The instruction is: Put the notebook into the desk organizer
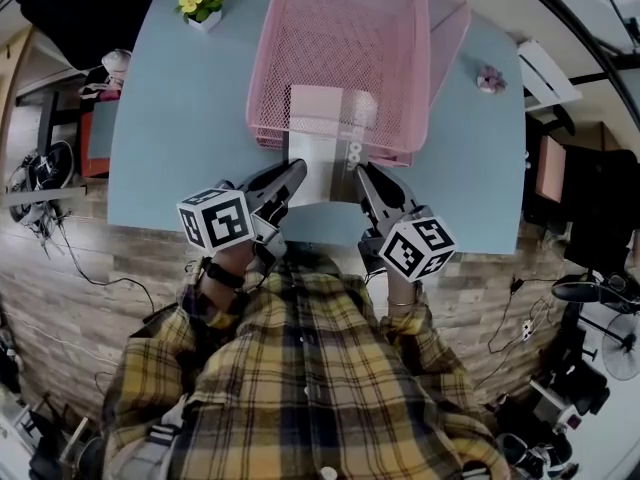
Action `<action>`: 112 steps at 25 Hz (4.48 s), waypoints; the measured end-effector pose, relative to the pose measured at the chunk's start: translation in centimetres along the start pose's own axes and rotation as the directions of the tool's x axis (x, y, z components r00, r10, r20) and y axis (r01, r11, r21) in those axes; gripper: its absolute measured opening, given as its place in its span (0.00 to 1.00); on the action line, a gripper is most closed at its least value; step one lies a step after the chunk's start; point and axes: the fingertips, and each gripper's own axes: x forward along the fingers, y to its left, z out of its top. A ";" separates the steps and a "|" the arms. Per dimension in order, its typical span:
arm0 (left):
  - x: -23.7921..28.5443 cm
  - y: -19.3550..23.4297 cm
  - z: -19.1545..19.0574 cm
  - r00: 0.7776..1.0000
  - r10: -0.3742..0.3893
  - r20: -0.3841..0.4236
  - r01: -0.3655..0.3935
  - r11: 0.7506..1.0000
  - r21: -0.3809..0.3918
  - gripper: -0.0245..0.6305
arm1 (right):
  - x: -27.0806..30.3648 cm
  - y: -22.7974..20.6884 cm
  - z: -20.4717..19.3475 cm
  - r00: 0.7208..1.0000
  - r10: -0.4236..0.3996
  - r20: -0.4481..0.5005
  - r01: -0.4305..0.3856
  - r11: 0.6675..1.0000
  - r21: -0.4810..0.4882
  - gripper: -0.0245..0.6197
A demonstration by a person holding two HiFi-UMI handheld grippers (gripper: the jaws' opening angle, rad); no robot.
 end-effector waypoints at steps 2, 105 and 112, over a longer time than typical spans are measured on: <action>0.2 0.0 0.4 1.000 -0.014 0.002 0.014 1.000 -0.026 0.04 | 0.2 -0.1 0.4 1.000 -0.001 0.007 0.001 1.000 -0.016 0.09; 0.0 -0.2 3.5 0.926 0.345 0.157 -0.295 0.396 0.870 0.18 | 3.9 1.6 1.4 0.985 -0.165 0.056 0.165 0.776 -0.609 0.49; 0.3 0.1 4.0 0.918 0.357 0.170 -0.309 0.378 0.873 0.17 | 4.2 1.4 1.6 0.981 -0.182 0.060 0.181 0.779 -0.600 0.47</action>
